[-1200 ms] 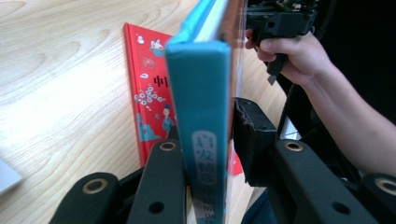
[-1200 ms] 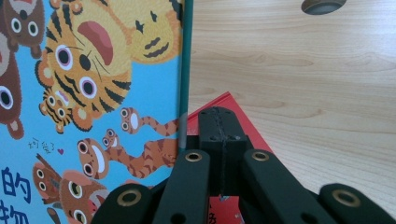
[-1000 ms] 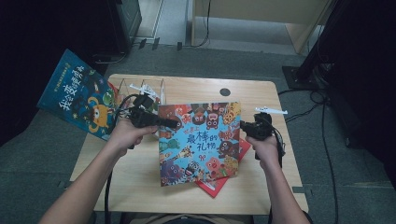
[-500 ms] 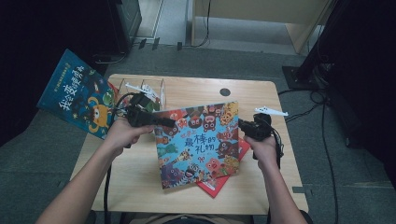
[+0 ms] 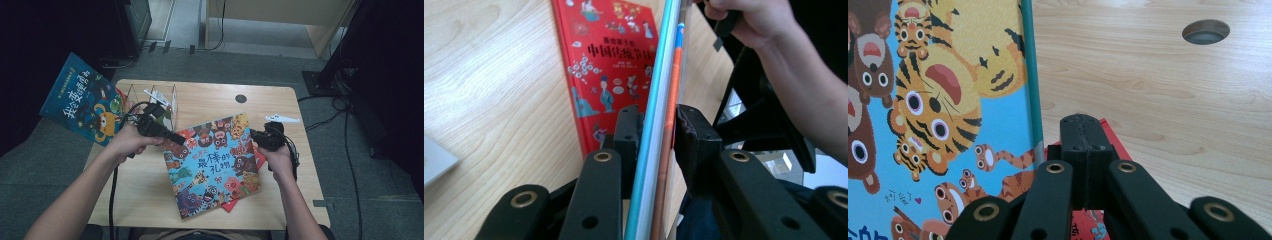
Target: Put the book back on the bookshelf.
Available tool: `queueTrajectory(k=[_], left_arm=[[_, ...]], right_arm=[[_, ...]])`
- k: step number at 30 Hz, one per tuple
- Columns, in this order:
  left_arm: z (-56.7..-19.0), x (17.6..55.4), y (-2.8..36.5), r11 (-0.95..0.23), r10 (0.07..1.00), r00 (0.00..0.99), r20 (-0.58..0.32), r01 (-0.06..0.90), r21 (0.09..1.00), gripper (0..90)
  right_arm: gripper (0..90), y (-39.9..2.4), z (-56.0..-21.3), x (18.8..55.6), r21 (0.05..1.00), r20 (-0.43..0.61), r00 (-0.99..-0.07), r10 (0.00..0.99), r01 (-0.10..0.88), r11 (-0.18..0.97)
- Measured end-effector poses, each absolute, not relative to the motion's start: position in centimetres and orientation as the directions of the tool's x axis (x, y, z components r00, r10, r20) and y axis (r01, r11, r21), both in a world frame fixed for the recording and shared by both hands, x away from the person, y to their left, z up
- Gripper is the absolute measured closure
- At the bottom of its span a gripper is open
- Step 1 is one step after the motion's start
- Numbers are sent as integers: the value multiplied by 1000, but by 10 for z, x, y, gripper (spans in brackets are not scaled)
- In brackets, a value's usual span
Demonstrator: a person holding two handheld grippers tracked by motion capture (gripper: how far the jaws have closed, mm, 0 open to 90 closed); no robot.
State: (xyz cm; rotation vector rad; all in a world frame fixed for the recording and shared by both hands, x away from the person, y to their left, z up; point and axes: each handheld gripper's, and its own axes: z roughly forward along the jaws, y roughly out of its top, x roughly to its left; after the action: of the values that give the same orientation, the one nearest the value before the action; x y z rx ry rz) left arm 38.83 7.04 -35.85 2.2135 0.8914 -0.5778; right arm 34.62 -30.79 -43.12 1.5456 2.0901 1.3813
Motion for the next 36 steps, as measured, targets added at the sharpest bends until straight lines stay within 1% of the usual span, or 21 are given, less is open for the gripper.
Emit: queueTrajectory(k=[6,20,21,23,24,25,28,32,36], left_arm=[[-357,390,67,-591,429,675,-600,712,379,729],[-365,391,68,-614,429,659,-618,715,336,726],[-366,391,69,-610,416,651,-636,718,335,733],[-364,390,69,-574,420,648,-636,732,366,747],[-361,391,69,-577,405,643,-650,731,365,756],[-359,391,68,-578,397,642,-655,730,365,770],[-352,393,65,-587,401,654,-641,721,369,774],[-342,396,66,-576,398,665,-632,717,392,777],[-334,394,66,-581,396,671,-627,712,395,778]], right_arm=[[900,-305,-430,349,765,335,-450,828,643,41],[900,-297,-432,353,752,318,-465,826,654,78],[900,-296,-432,352,751,316,-465,827,656,83],[900,-295,-432,353,749,306,-462,832,656,88],[900,-296,-433,354,749,307,-459,834,657,86],[900,-296,-433,355,744,326,-454,830,665,71],[900,-298,-428,356,745,341,-447,827,665,52],[900,-297,-417,358,756,333,-450,829,652,50],[900,-293,-405,358,766,322,-449,833,641,50]])
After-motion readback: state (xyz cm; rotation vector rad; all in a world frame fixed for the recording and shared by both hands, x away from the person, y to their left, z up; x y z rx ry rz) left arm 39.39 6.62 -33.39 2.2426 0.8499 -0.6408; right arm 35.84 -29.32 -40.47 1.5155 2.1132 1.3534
